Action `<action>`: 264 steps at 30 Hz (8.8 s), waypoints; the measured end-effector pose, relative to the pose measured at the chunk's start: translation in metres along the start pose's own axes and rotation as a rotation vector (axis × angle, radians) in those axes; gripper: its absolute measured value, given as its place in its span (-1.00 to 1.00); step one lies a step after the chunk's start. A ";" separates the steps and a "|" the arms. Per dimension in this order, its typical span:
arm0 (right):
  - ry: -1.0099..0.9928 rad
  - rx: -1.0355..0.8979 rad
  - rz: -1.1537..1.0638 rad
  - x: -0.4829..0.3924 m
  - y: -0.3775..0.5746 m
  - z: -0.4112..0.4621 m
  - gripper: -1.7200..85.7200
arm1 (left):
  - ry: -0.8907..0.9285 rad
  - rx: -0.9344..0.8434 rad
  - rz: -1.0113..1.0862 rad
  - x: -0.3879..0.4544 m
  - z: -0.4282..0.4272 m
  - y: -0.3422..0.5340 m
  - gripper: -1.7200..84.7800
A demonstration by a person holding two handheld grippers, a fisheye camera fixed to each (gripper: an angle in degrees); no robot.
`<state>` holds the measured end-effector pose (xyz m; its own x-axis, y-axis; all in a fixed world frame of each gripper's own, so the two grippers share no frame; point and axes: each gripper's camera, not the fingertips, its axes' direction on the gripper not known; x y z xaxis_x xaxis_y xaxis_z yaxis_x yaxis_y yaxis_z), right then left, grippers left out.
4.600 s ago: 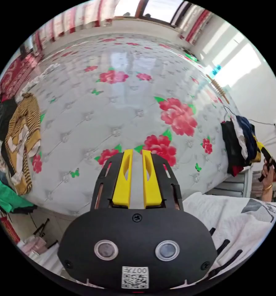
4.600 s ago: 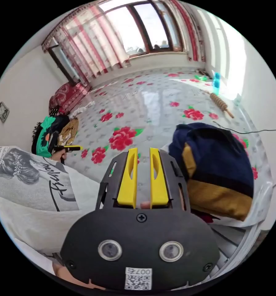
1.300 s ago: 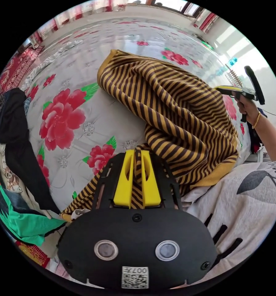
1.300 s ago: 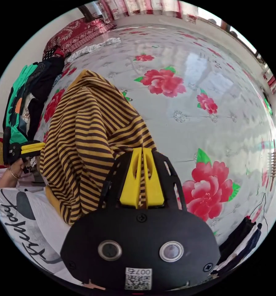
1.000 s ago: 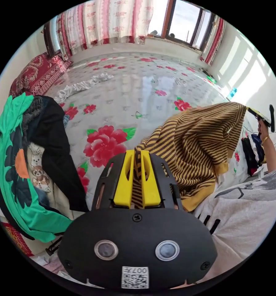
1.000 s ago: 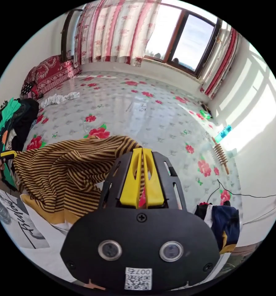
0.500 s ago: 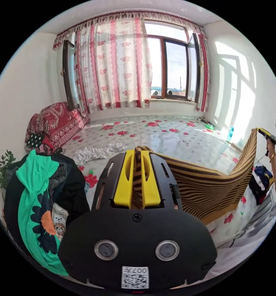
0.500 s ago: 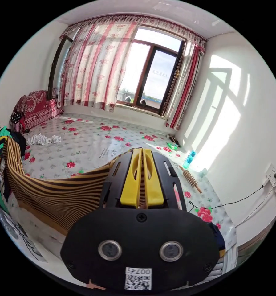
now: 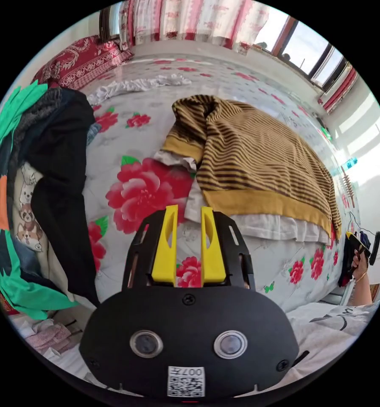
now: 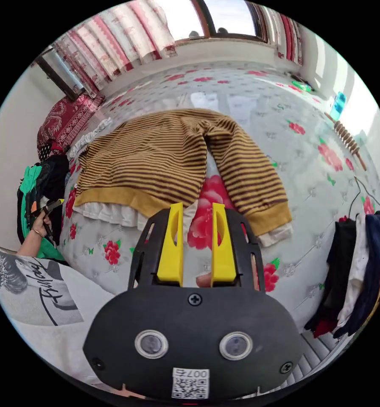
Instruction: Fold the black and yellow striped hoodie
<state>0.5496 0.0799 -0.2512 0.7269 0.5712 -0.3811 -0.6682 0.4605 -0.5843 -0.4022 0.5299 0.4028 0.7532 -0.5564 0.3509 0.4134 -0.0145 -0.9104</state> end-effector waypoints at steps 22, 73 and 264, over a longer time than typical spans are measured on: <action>0.002 0.037 -0.225 0.005 -0.053 -0.064 -0.96 | 0.243 0.073 0.192 0.005 -0.072 -0.052 -0.96; -0.042 -0.190 -0.212 0.051 0.157 -0.055 -0.96 | 0.297 -0.165 0.077 -0.049 -0.017 0.157 -0.95; -0.116 -0.126 -0.846 -0.336 -0.252 0.177 -0.91 | -0.070 0.018 0.055 -0.066 0.037 0.002 -0.95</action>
<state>0.4461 -0.1080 0.1511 0.9470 0.1391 0.2895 0.1180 0.6876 -0.7164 -0.4322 0.5971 0.3864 0.8084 -0.4969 0.3156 0.3791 0.0292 -0.9249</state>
